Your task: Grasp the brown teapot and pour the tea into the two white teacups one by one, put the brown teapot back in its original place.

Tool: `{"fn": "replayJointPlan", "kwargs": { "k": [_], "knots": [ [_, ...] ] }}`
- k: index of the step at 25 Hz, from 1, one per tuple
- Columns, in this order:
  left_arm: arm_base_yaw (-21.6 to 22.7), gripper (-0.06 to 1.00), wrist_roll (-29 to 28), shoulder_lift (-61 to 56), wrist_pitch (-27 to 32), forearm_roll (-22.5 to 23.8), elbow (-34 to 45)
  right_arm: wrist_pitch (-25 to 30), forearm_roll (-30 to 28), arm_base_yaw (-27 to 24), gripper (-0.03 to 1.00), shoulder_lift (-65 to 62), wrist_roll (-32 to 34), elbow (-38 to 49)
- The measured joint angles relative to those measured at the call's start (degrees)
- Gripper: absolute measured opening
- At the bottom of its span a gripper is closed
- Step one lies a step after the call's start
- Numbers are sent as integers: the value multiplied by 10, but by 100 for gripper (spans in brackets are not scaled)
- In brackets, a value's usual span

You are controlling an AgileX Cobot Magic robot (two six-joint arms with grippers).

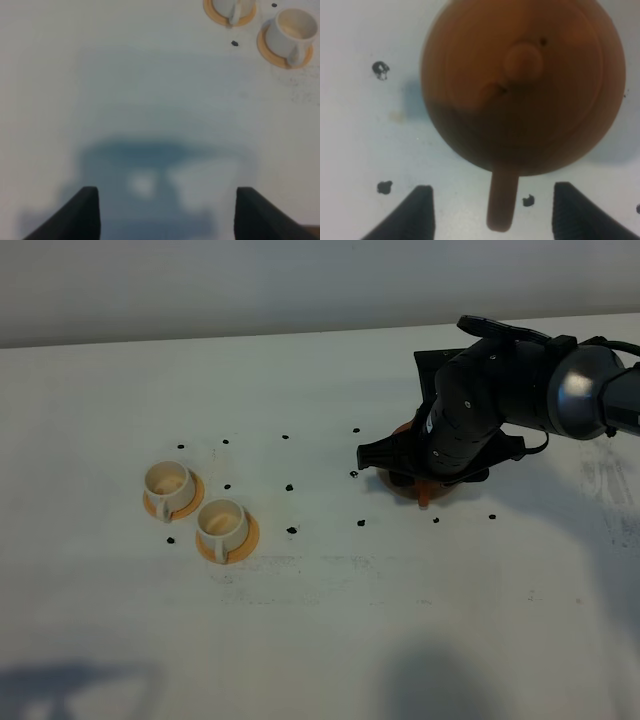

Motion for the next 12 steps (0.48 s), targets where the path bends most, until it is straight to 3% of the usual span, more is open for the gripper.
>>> {"fn": "replayJointPlan", "kwargs": {
  "k": [8,12],
  "knots": [
    [0,57,0,0,0,0,0,0,0,0,52,8,0,0],
    [0,57,0,0,0,0,0,-6,-2,0,47,8,-3,0]
  ]
}}
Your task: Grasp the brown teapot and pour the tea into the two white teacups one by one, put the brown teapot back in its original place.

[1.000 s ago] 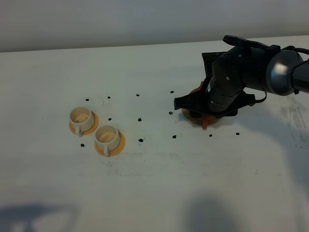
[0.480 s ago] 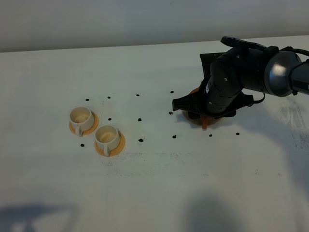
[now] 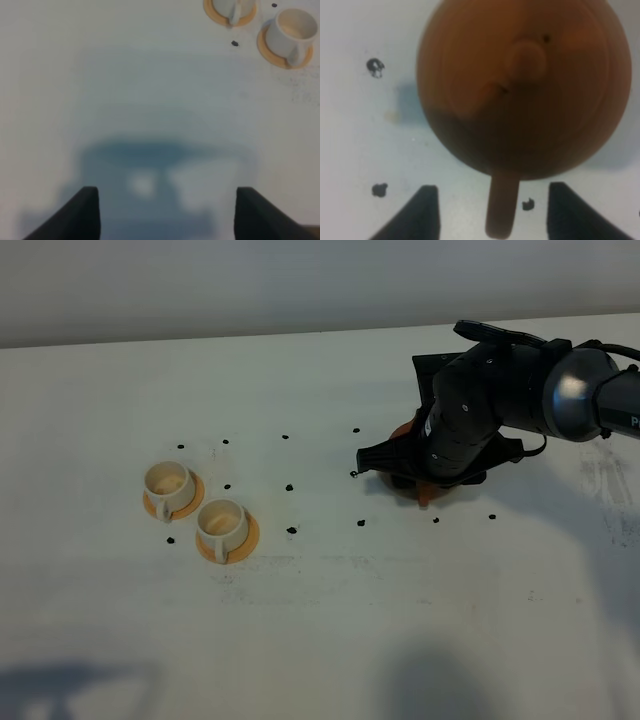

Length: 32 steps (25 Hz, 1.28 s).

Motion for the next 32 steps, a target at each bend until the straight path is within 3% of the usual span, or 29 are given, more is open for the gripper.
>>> {"fn": "replayJointPlan", "kwargs": {
  "k": [2,7,32],
  "knots": [
    [0,57,0,0,0,0,0,-7,-2,0,40,1,-7,0],
    [0,57,0,0,0,0,0,-7,-4,0,11,1,-46,0],
    [0,57,0,0,0,0,0,-27,-8,-1,12,-31,-73,0]
  ]
}}
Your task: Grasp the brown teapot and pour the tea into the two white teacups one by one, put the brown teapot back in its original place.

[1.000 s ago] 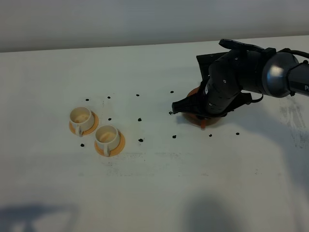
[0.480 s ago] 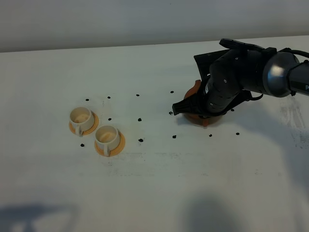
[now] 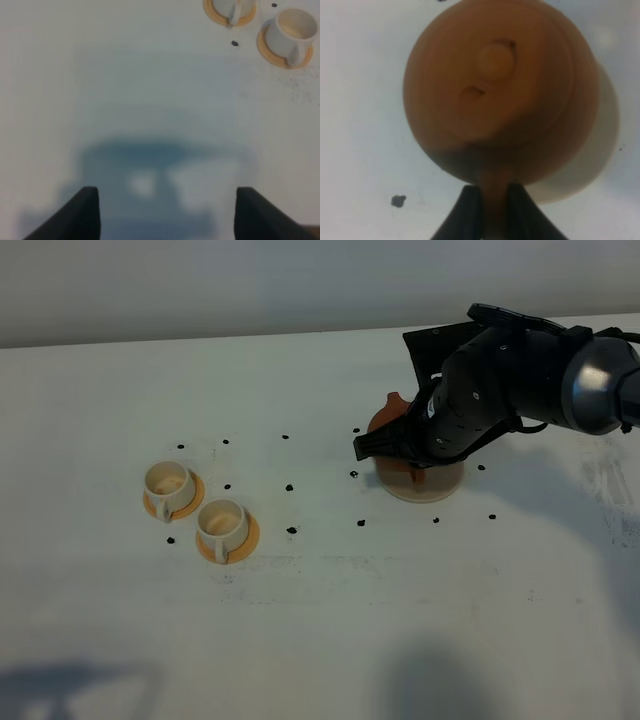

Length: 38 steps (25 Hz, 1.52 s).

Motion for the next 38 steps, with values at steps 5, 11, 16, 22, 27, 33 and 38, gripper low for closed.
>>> {"fn": "replayJointPlan", "kwargs": {
  "k": [5,11,16,22,27,33,38],
  "knots": [
    [0,57,0,0,0,0,0,1,-3,4,12,-4,-8,0],
    [0,57,0,0,0,0,0,5,-8,41,12,-28,-28,0],
    [0,57,0,0,0,0,0,23,-20,80,12,-43,-48,0],
    [0,57,0,0,0,0,0,35,-42,125,12,-53,-67,0],
    [0,57,0,0,0,0,0,39,-55,162,12,-53,-75,0],
    [0,57,0,0,0,0,0,39,-76,195,12,-53,-79,0],
    [0,57,0,0,0,0,0,43,-97,221,12,-53,-79,0]
  ]
}}
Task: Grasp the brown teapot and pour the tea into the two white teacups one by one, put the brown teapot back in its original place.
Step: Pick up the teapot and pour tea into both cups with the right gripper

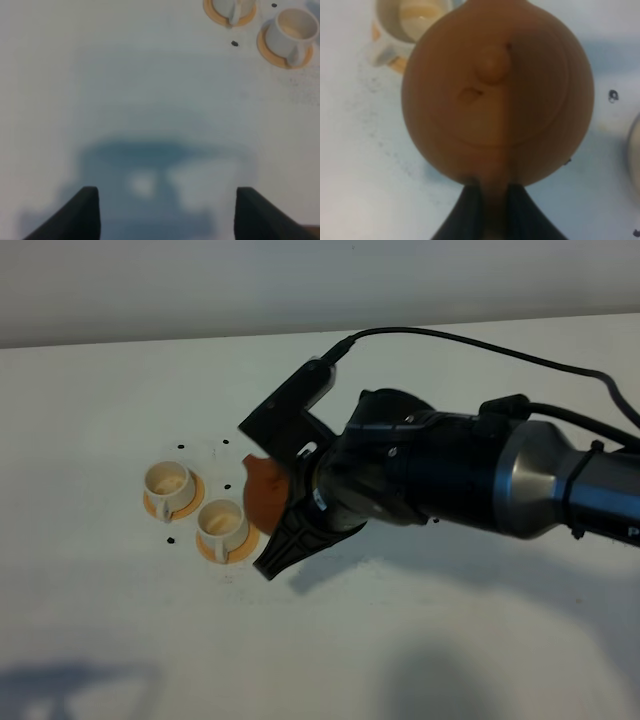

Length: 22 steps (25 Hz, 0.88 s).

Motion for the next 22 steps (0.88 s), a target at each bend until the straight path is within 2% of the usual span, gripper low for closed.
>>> {"fn": "replayJointPlan", "kwargs": {
  "k": [7,22],
  "knots": [
    [0,57,0,0,0,0,0,8,-32,29,12,0,-3,0],
    [0,57,0,0,0,0,0,14,-100,48,12,41,-10,-1]
  ]
}}
